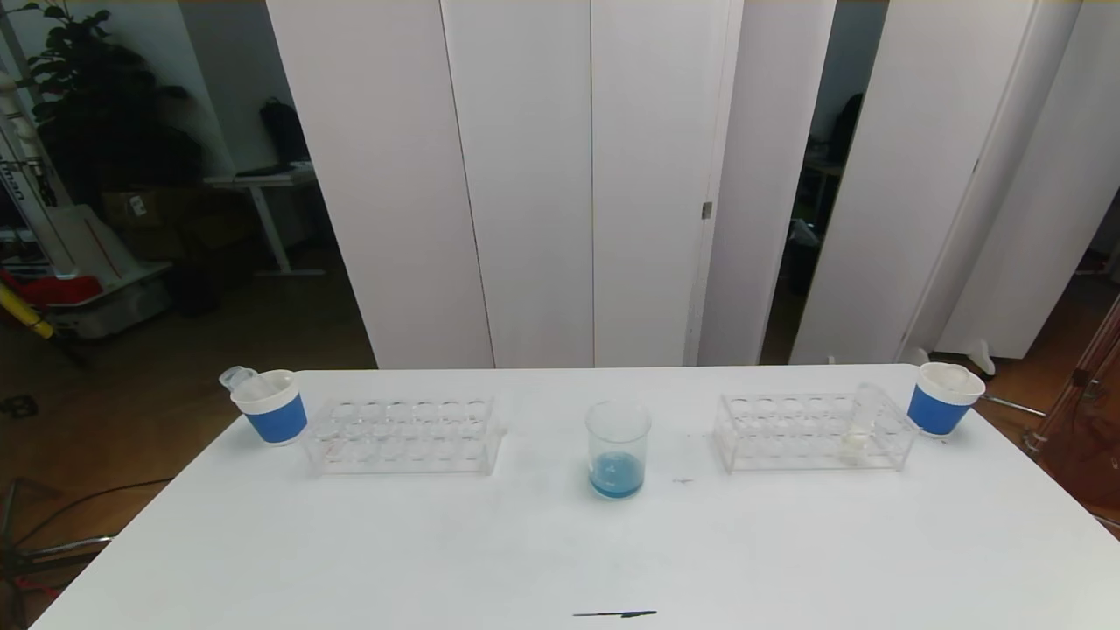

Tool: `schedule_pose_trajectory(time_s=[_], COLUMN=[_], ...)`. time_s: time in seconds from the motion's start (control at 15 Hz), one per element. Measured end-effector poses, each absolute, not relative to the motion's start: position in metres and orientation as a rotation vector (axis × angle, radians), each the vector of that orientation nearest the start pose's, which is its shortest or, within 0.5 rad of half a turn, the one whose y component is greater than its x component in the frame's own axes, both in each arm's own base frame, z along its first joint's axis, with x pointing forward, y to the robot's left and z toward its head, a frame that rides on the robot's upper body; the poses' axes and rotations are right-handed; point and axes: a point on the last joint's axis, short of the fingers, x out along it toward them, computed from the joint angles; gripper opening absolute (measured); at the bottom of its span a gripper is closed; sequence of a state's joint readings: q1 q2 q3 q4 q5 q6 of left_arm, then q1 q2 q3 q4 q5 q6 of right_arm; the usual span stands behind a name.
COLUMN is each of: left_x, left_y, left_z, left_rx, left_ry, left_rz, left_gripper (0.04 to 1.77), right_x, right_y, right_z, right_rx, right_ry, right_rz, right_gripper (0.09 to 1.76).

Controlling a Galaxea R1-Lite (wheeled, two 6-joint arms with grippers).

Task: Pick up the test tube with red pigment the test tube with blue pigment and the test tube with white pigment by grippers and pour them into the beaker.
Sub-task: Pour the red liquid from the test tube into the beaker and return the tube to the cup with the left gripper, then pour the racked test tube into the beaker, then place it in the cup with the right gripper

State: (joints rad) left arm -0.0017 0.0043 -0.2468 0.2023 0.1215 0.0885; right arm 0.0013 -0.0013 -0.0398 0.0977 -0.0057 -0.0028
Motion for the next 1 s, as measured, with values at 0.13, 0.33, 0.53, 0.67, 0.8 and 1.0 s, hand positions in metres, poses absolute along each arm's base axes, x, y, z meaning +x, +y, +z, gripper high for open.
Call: schedule_pose_trajectory(time_s=[0.13, 0.33, 0.53, 0.67, 0.8, 1.0], left_x=[-0.034, -0.025, -0.023, -0.023, -0.023, -0.023], left_y=[0.002, 0.001, 0.0, 0.0, 0.0, 0.0], left_z=[0.11, 0.087, 0.077, 0.077, 0.077, 0.077], left_rx=[0.061, -0.001, 0.0, 0.0, 0.0, 0.0], left_ry=[-0.143, -0.086, -0.012, -0.012, -0.012, -0.011], left_rz=[0.111, 0.019, 0.0, -0.001, -0.001, 0.0], left_gripper=[1.74, 1.74, 1.74, 1.74, 1.74, 1.74], right_x=[-0.026, -0.026, -0.026, -0.026, -0.026, -0.026], right_y=[0.0, 0.0, 0.0, 0.0, 0.0, 0.0], right_z=[0.076, 0.076, 0.076, 0.076, 0.076, 0.076], right_rx=[-0.003, -0.003, -0.003, -0.003, -0.003, -0.003], right_ry=[0.056, 0.057, 0.056, 0.057, 0.057, 0.056], right_rz=[-0.005, -0.004, -0.005, -0.004, -0.005, -0.004], right_gripper=[1.75, 1.75, 1.75, 1.75, 1.75, 1.75])
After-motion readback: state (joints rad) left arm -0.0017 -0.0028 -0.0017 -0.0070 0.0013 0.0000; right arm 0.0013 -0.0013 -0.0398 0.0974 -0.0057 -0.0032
